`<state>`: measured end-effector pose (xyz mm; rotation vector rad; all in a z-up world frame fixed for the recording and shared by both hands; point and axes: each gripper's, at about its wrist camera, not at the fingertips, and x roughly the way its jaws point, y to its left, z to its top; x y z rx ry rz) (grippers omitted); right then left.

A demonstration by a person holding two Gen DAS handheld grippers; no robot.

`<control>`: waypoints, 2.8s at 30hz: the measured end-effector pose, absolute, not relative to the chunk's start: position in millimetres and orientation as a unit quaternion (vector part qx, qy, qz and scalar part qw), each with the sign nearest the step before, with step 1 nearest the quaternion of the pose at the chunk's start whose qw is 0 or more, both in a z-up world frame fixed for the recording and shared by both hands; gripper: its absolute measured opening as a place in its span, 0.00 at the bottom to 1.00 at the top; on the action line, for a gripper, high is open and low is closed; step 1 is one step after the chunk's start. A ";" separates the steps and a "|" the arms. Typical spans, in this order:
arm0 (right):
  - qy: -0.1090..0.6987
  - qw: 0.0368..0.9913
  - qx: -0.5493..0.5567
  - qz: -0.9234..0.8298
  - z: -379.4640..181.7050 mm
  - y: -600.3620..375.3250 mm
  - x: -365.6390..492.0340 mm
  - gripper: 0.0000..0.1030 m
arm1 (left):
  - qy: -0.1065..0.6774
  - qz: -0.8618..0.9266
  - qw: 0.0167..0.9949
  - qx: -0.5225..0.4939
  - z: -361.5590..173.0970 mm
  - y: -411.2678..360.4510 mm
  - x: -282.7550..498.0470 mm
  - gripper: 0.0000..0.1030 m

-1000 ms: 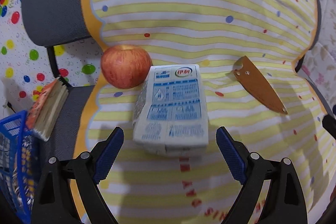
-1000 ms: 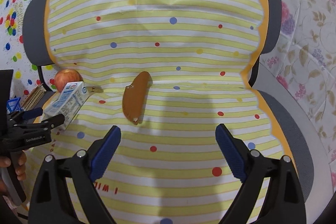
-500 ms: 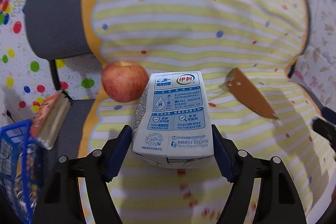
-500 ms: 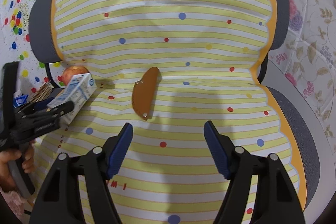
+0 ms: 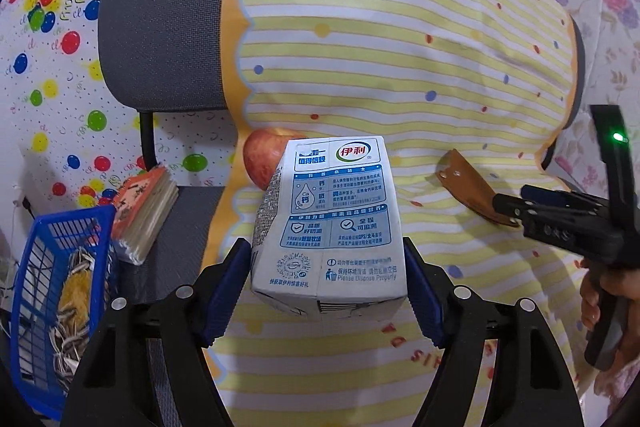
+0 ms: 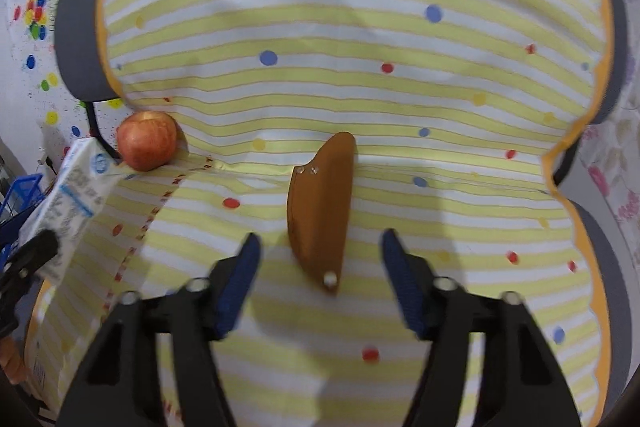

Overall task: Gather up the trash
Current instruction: 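Grasp the white milk carton with the left tool while the right tool grasps the brown wooden piece, then carry the carton and wooden piece over the trash bin and open both tools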

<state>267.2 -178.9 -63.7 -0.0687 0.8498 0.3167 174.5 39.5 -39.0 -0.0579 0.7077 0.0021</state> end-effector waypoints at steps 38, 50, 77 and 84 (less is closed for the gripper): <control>0.340 0.928 0.058 0.140 -15.3 -246.3 29.0 0.13 | 0.305 -0.100 0.947 0.021 -23.6 -44.1 -5.9 0.72; 0.318 0.944 0.065 0.048 -10.4 -305.6 -76.4 0.14 | 0.308 -0.216 0.926 0.031 -33.2 -111.2 -47.9 0.72; 0.354 0.917 0.149 -0.105 -61.6 -420.6 -149.2 0.36 | 0.367 -0.369 0.841 0.149 -85.0 -267.8 -67.8 0.85; 0.369 0.914 0.135 -0.105 -66.3 -418.2 -151.7 0.48 | 0.380 -0.326 0.857 0.126 -84.4 -230.2 -54.9 0.86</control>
